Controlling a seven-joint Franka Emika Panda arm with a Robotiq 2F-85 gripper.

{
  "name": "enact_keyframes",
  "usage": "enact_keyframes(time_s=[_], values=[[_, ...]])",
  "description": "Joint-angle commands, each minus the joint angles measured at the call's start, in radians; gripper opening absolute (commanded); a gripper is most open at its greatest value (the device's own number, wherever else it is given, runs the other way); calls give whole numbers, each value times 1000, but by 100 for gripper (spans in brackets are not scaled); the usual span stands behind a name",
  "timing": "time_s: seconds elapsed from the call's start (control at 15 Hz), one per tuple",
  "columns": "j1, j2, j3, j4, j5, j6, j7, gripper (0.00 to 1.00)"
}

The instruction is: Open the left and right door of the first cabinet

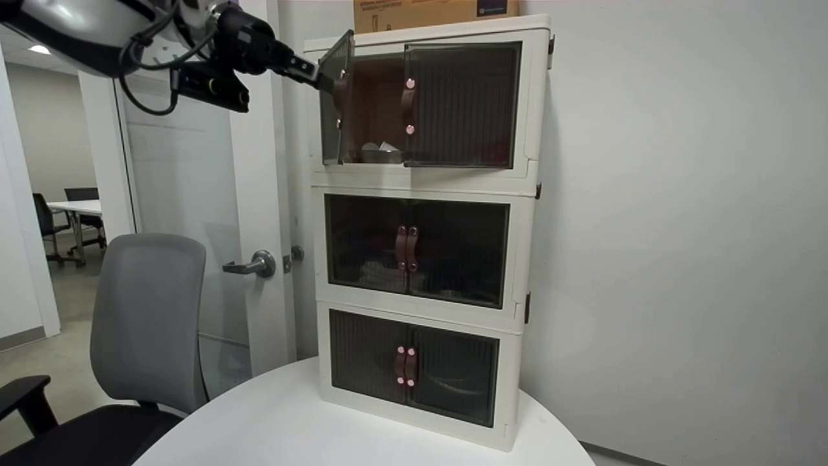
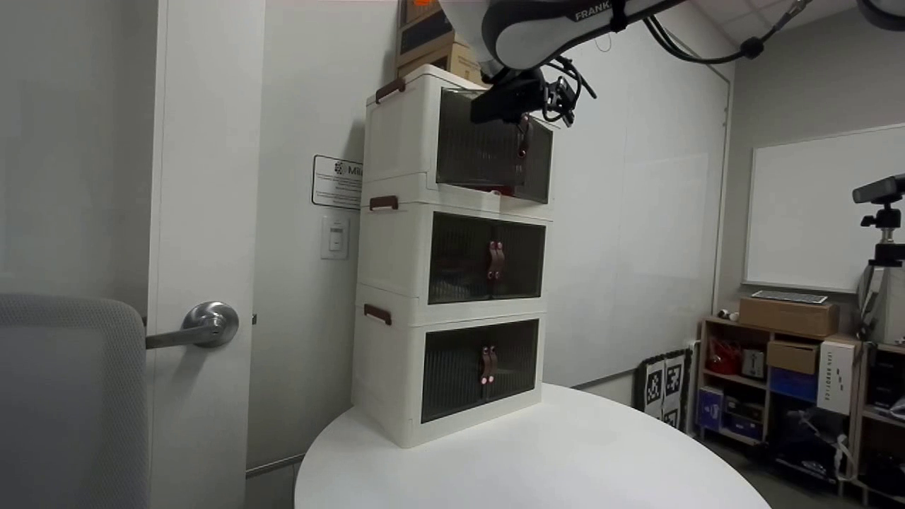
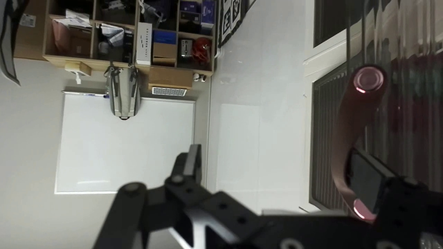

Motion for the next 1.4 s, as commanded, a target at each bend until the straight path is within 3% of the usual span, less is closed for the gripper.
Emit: enact_keyframes(time_s=[0.0,0.33,0.8,1.07,1.33], values=[[-21,-48,-25,17,61,58,-124,100],[-57,-77,-13,-2,121,135,-265,100],[-114,-116,-6,-26,219,305,-569,100],[-150,-140,0,-31,325,404,-787,100],[-175,-162,4,-24,483,413,-1029,100]])
